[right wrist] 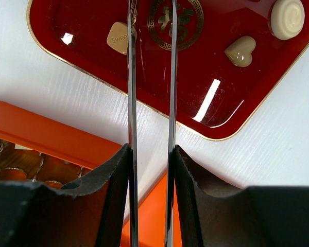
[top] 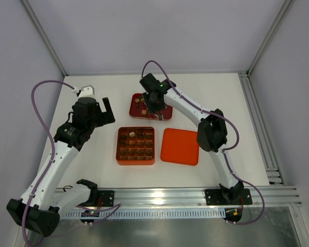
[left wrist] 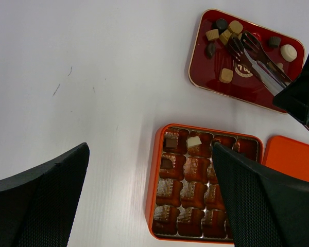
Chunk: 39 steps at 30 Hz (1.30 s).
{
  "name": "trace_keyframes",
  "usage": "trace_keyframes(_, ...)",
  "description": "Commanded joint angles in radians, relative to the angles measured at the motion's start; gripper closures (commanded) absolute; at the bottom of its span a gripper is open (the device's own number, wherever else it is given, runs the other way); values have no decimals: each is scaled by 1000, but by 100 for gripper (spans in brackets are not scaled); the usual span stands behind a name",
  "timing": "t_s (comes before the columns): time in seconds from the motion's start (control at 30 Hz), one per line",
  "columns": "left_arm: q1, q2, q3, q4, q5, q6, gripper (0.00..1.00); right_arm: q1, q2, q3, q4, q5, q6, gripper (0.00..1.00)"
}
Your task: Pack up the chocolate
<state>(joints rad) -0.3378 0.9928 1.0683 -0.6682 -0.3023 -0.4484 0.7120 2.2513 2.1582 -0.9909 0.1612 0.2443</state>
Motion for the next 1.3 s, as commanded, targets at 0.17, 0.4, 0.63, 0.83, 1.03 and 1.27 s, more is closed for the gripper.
trace_keyframes(0.17,10,-3,-1,45,8,-3,0,-2,-12,43,41,-6,-8,63)
trace_keyframes(0.4,13,3,1,45,14,-7,0,-3,-1,46,41,-5,-19,63)
trace_keyframes(0.63,13,-2,-2,47,12,-6,0,-3,-42,31,41,0,-11,71)
trace_keyframes(0.83,14,-2,-2,47,15,-9,0,-3,-110,-14,44,0,-5,73)
trace_keyframes(1.03,14,-5,-2,47,15,-9,0,-3,-202,-101,60,-11,7,73)
trace_keyframes(1.27,13,-5,-4,48,19,-13,0,-2,-314,-231,101,-25,24,73)
